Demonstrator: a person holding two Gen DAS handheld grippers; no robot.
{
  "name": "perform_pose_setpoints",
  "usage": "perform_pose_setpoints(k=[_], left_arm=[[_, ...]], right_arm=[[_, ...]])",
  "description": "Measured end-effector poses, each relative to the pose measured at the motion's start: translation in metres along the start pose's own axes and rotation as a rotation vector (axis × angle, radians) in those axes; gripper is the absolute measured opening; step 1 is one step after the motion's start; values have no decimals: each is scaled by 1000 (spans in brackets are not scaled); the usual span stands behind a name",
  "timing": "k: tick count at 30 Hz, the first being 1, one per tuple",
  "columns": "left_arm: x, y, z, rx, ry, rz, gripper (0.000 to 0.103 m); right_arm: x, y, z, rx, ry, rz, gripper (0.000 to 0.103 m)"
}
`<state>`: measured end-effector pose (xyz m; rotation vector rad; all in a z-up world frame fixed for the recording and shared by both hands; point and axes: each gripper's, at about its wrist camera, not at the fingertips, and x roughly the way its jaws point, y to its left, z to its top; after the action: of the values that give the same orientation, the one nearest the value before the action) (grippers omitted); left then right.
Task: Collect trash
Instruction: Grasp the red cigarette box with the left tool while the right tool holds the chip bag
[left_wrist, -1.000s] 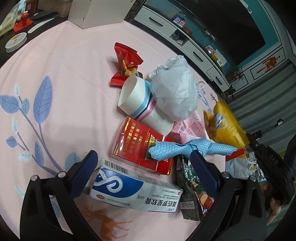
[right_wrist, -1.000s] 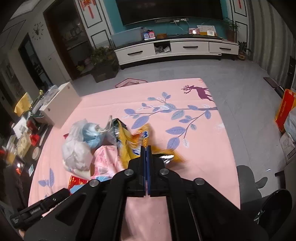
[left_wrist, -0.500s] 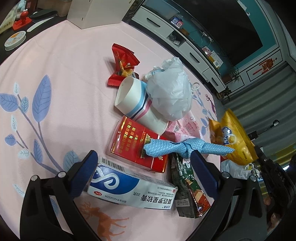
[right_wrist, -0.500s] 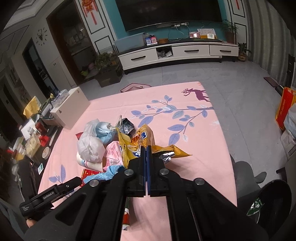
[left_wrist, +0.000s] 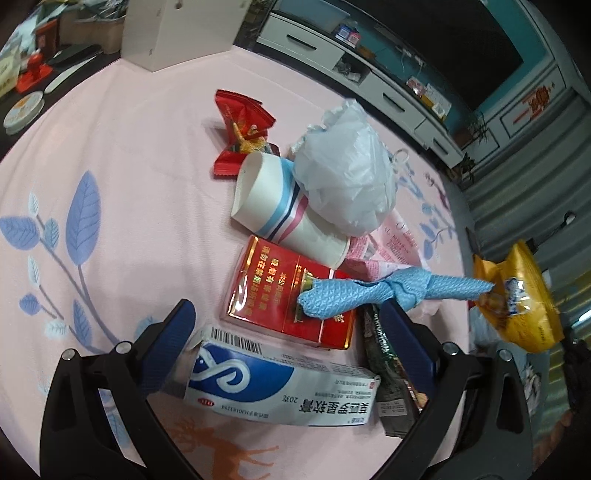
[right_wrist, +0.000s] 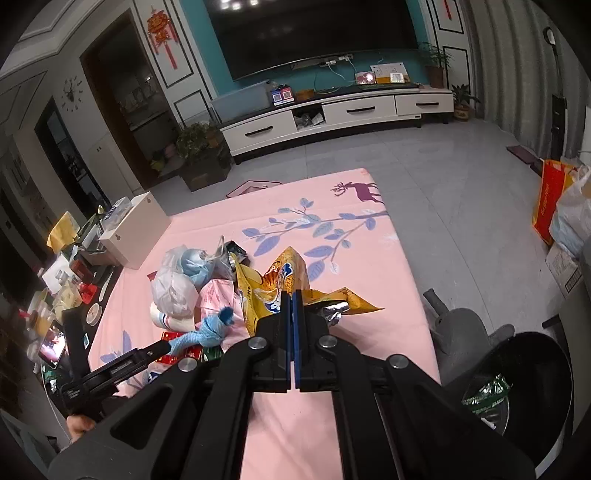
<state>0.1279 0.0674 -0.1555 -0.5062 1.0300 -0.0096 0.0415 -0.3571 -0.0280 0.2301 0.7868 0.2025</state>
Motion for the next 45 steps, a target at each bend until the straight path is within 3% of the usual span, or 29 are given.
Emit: perform_pose_setpoints(k=[11,19,23,25,31,35,45], left_arm=[[25,-14,-3,93,79,82,100],[38,-36,-9,231,61,171,100],[37,-34,-7,211,37,177,99],[35,-34,-6,211,19,188,92],[27,-26,-8,150,18,160,91],[1,-14,-15,84,-19,88,91],[-74,-32,-45,96,-120,-1,91]], right_arm=[[-1,-18,-12,36,31,5,2],[2,-23,-14,46,44,9,2],[4,-22,-14,40,53,6,2],[5,-23,-16,39,58,8,2],[2,-22,-16,35,66,3,2],[-7,-22,-16,28,67,8,2],[-33,-16,-32,-14,92,54,2]])
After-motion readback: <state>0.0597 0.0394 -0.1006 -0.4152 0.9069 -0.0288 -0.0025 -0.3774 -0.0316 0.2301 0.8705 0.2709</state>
